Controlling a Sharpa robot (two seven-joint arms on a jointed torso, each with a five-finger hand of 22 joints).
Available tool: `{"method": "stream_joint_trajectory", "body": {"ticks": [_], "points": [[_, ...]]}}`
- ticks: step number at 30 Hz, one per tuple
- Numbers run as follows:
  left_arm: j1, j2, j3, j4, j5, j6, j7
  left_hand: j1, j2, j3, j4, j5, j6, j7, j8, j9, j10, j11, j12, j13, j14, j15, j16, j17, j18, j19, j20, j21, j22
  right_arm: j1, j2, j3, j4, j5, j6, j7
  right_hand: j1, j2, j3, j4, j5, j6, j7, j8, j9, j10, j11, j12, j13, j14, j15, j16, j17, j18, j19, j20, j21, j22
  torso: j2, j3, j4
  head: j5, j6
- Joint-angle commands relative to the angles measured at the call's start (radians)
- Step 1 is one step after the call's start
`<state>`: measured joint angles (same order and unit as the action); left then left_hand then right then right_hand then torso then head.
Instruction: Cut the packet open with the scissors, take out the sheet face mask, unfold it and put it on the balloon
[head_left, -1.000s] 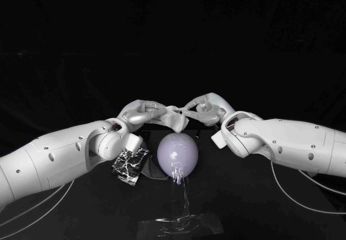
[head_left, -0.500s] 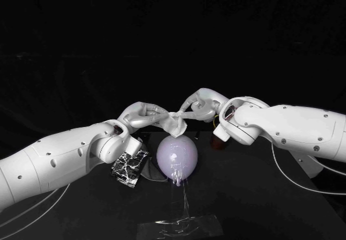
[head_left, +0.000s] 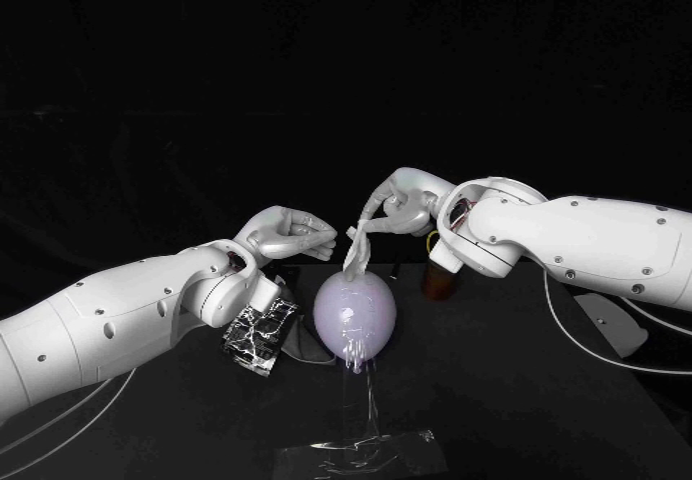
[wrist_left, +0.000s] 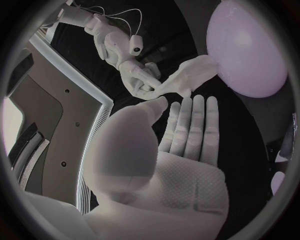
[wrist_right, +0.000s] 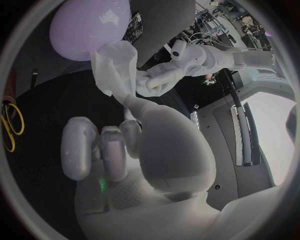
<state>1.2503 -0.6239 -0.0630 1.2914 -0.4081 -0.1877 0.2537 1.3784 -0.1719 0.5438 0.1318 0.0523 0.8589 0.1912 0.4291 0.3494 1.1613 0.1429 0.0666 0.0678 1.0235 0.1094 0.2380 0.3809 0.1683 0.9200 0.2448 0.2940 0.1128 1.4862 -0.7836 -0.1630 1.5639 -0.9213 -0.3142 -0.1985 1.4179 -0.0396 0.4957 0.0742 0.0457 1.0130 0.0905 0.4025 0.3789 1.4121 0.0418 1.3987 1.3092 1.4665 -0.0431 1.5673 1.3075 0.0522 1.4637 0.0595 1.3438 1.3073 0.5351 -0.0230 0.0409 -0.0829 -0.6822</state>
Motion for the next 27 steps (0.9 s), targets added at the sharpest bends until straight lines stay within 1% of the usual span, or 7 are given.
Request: {"method": "stream_joint_trajectory", "body": {"ticks": [1,4,7,10,14,16,27], "points": [[0.002,0.001,0.001,0.000,-0.031,-0.025,-0.015,0.024,0.016,0.015,-0.002,-0.003,0.019,-0.003,0.007,0.004,-0.003,-0.003,0.002,0.002,-0.006,-0.001,0.002,0.003,0.016,0.000,0.007,-0.003,-0.002,0.003,-0.002,0.001,0.005,-0.033,0.011,-0.023,-0.008,0.001,0.003,0.000,0.003,0.004,-0.006,0.003,0.058,0.067,-0.033,0.001,0.135,0.104,-0.009,0.003,0.263,-0.012,0.043,-0.006,-0.001,0.210,0.001,0.0008,-0.0008,0.001,-0.001],[0.002,0.001,0.001,0.000,-0.034,-0.028,-0.016,0.058,0.044,0.032,-0.020,-0.003,0.039,-0.008,0.016,0.009,0.000,-0.007,0.003,0.002,-0.009,-0.002,0.002,0.007,0.016,0.003,0.004,-0.001,-0.002,0.004,-0.003,0.002,0.007,-0.034,0.014,-0.024,-0.008,0.001,0.003,0.000,0.003,0.004,-0.006,0.003,0.058,0.067,-0.033,0.001,0.135,0.104,-0.009,0.003,0.263,-0.012,0.043,-0.006,-0.001,0.210,0.001,0.0008,-0.0010,-0.001,-0.001],[0.002,0.002,0.001,0.000,-0.036,-0.030,-0.013,0.059,0.042,0.030,-0.022,-0.003,0.039,-0.008,0.016,0.010,-0.001,-0.006,0.003,0.002,-0.010,-0.001,0.002,0.008,0.015,0.003,0.003,-0.001,-0.002,0.006,-0.003,0.002,0.008,-0.034,0.020,-0.027,-0.013,-0.001,0.010,-0.004,0.003,0.003,-0.006,0.006,0.060,0.068,-0.034,0.001,0.136,0.104,-0.010,0.003,0.263,-0.012,0.043,-0.007,0.002,0.211,0.001,0.0010,-0.0011,-0.002,-0.001],[0.002,0.005,0.001,0.002,-0.045,-0.033,0.004,0.033,0.016,0.008,-0.010,-0.004,0.034,-0.004,0.010,0.008,-0.006,-0.001,0.001,0.001,-0.016,0.003,-0.001,0.010,0.013,-0.002,0.007,-0.005,-0.005,0.006,-0.001,0.003,0.007,-0.035,0.023,-0.031,-0.013,-0.001,0.010,-0.004,0.003,0.003,-0.006,0.006,0.060,0.068,-0.034,0.001,0.136,0.104,-0.010,0.003,0.263,-0.012,0.043,-0.007,0.002,0.211,0.001,0.0007,-0.0008,-0.002,-0.002],[0.001,0.006,0.001,0.011,-0.083,-0.055,0.052,-0.050,-0.060,-0.069,0.042,-0.002,-0.004,-0.002,-0.024,-0.006,-0.050,0.009,-0.003,-0.002,-0.064,0.017,-0.014,0.011,0.008,-0.036,0.025,-0.033,-0.021,0.007,0.003,0.003,0.003,-0.041,0.015,-0.044,-0.016,-0.003,0.014,-0.007,0.003,0.003,-0.006,0.007,0.061,0.070,-0.034,0.004,0.137,0.104,-0.010,0.003,0.263,-0.013,0.044,-0.007,0.006,0.212,0.001,0.0001,-0.0009,-0.002,0.000],[0.001,0.006,0.002,0.017,-0.100,-0.062,0.071,-0.069,-0.080,-0.096,0.056,-0.003,-0.006,-0.005,-0.029,-0.007,-0.065,0.014,-0.003,-0.001,-0.083,0.022,-0.018,0.011,0.007,-0.048,0.032,-0.042,-0.027,0.007,0.005,0.003,0.001,-0.044,0.007,-0.051,-0.017,-0.003,0.015,-0.008,0.003,0.003,-0.006,0.008,0.062,0.070,-0.034,0.004,0.138,0.104,-0.010,0.003,0.263,-0.012,0.044,-0.007,0.005,0.211,0.002,-0.0001,-0.0007,-0.002,0.001],[0.001,0.026,0.002,0.025,-0.245,-0.082,0.040,-0.040,-0.073,-0.224,0.100,-0.004,0.002,0.009,-0.051,-0.009,-0.130,0.029,0.015,0.009,-0.189,0.043,-0.002,0.027,-0.009,-0.113,0.045,-0.096,-0.045,0.008,0.013,0.004,0.002,-0.051,-0.035,-0.064,-0.020,-0.005,0.020,-0.011,0.003,0.002,-0.007,0.010,0.063,0.070,-0.034,0.003,0.137,0.104,-0.010,0.003,0.263,-0.013,0.044,-0.007,0.006,0.211,-0.001,-0.0004,-0.0001,-0.003,0.003]]}}
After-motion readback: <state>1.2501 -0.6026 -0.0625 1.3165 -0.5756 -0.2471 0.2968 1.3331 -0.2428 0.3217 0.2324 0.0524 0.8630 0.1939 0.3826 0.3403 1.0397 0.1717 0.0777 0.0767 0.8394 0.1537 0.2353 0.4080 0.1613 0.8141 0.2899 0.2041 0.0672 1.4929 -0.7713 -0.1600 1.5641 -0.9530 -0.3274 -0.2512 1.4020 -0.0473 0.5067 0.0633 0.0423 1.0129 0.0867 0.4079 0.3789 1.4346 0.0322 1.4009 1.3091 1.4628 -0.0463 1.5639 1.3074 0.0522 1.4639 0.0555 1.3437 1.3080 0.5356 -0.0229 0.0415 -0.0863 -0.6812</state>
